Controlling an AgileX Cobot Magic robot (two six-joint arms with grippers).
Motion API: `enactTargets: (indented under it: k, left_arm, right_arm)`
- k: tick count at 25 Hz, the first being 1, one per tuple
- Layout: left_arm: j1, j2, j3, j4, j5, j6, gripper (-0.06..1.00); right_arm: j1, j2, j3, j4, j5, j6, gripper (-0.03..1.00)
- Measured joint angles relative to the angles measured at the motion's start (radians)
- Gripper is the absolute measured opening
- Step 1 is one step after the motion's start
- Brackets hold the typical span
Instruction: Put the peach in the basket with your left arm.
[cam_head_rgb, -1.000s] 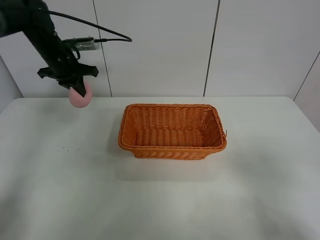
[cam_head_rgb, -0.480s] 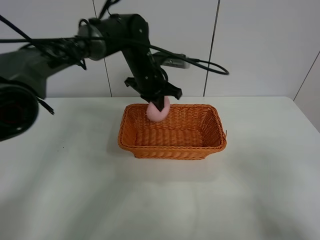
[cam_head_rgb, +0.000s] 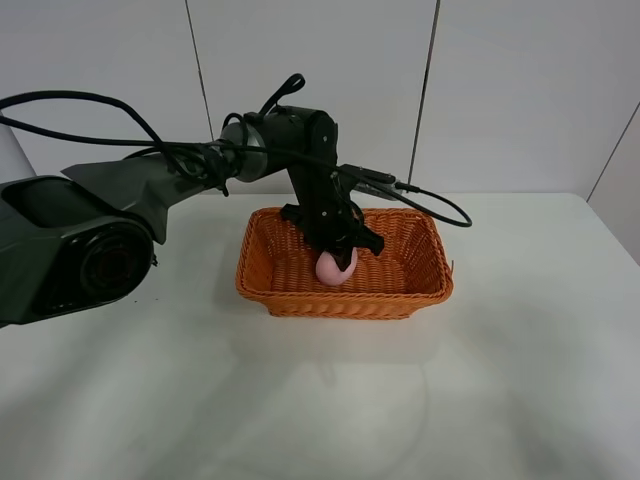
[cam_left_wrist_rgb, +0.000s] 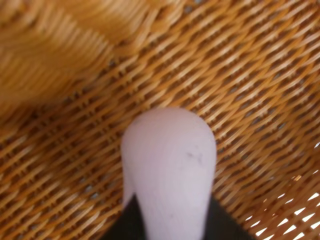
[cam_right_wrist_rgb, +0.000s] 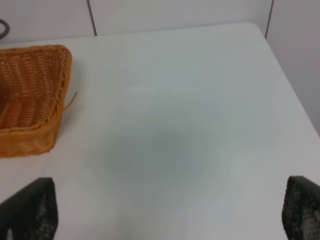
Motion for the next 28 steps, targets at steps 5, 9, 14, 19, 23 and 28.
enactTargets:
  k: [5, 9, 14, 19, 23, 28]
  left_arm:
    - [0.0, -0.004, 0.0, -0.003, 0.044, -0.008, 0.83]
    - [0.009, -0.045, 0.0, -0.003, 0.104, -0.01, 0.89]
    - [0.046, -0.174, 0.0, 0.004, 0.139, -0.01, 0.89]
    - [0.119, -0.234, -0.004, 0.007, 0.142, -0.009, 0.89]
    - [0.204, -0.234, -0.004, 0.043, 0.141, 0.007, 0.89]
    - [0.372, -0.234, -0.004, 0.06, 0.141, 0.031, 0.89]
  right_arm:
    - [0.0, 0.0, 0.0, 0.0, 0.0, 0.0, 0.69]
    - [0.0, 0.0, 0.0, 0.0, 0.0, 0.0, 0.69]
    - [0.0, 0.0, 0.0, 0.0, 0.0, 0.0, 0.69]
    - [0.0, 0.0, 0.0, 0.0, 0.0, 0.0, 0.69]
    - [0.0, 0.0, 0.0, 0.0, 0.0, 0.0, 0.69]
    - [0.0, 0.0, 0.0, 0.0, 0.0, 0.0, 0.69]
